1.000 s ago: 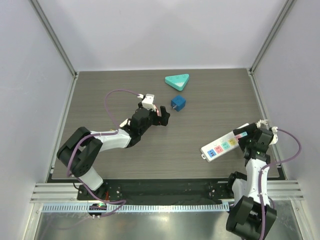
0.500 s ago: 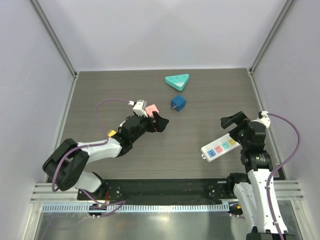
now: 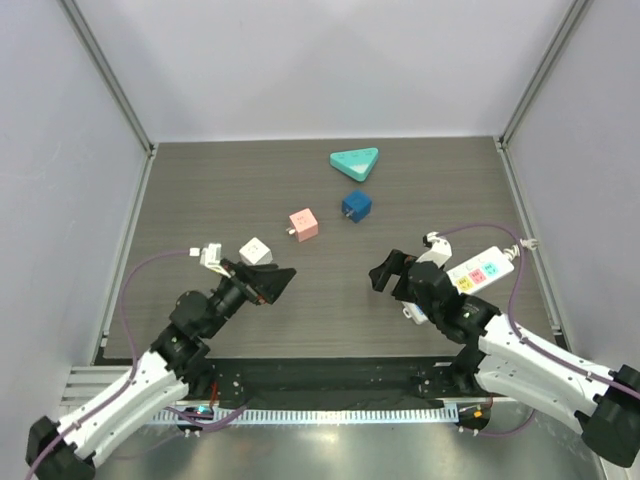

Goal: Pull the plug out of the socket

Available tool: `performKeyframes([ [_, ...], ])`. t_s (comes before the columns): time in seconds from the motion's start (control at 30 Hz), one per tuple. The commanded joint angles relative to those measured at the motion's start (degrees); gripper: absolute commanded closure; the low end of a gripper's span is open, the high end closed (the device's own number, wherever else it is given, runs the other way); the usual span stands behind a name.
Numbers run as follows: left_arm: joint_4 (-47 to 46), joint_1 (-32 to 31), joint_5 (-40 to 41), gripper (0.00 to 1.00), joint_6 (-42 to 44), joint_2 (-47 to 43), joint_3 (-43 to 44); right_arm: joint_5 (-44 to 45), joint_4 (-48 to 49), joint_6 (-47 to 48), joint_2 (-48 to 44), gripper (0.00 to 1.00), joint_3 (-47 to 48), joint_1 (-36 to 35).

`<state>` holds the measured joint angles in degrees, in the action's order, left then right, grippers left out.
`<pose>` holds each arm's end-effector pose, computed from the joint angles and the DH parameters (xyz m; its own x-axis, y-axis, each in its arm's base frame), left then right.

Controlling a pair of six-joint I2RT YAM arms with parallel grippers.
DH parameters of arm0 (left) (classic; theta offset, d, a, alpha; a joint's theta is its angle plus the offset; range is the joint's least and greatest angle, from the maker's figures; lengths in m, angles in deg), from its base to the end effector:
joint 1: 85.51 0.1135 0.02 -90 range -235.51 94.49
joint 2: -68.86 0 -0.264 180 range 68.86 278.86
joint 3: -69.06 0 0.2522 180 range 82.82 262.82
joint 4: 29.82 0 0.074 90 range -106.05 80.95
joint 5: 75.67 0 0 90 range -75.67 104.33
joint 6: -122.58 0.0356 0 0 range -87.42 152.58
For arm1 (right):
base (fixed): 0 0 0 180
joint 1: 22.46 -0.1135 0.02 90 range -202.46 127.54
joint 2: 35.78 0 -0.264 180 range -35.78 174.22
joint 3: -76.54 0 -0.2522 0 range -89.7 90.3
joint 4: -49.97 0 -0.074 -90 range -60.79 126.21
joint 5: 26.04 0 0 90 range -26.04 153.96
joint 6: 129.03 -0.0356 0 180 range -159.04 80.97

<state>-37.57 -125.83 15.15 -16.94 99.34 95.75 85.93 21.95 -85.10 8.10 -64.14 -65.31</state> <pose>0.1173 -0.0989 0.2383 -0.4497 -0.6159 -0.6469 0.4530 0.4669 -0.7595 0.1346 0.1067 0.2188 -0.5617 0.3900 -0.7297 0.0071 0.8842 0.4671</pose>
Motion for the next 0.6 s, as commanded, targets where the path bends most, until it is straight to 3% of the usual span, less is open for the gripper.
performKeyframes([
  [0.0,12.88,0.32,0.94,0.00,-5.93,-11.90,-6.05,5.54,7.66,-4.12,0.59,0.00,-3.14,-2.93],
  [0.13,20.89,0.32,-0.37,0.00,-10.68,-33.14,-11.25,4.65,8.81,-8.95,-4.47,0.00,-8.59,-3.12],
  [0.2,16.46,0.33,-5.97,0.00,-12.44,-25.96,-11.87,4.13,8.38,-11.58,-11.92,0.00,-13.67,-3.29],
  [0.23,13.98,0.41,-7.75,0.00,-13.14,-25.91,-12.48,4.13,7.85,-11.59,-11.97,0.00,-13.70,-3.29],
  [0.33,2.24,0.24,-11.36,0.00,-17.44,-21.96,-17.30,4.48,2.17,-14.40,-26.08,0.00,-17.64,-3.38],
  [0.47,6.04,0.24,-12.51,0.00,-17.46,-26.85,-17.06,4.65,-7.08,-19.49,-43.67,0.00,-22.73,-3.38],
  [0.57,11.30,0.24,-13.38,0.00,-17.63,-32.22,-16.71,2.38,-4.74,-20.82,-38.71,0.00,-23.88,-3.38],
])
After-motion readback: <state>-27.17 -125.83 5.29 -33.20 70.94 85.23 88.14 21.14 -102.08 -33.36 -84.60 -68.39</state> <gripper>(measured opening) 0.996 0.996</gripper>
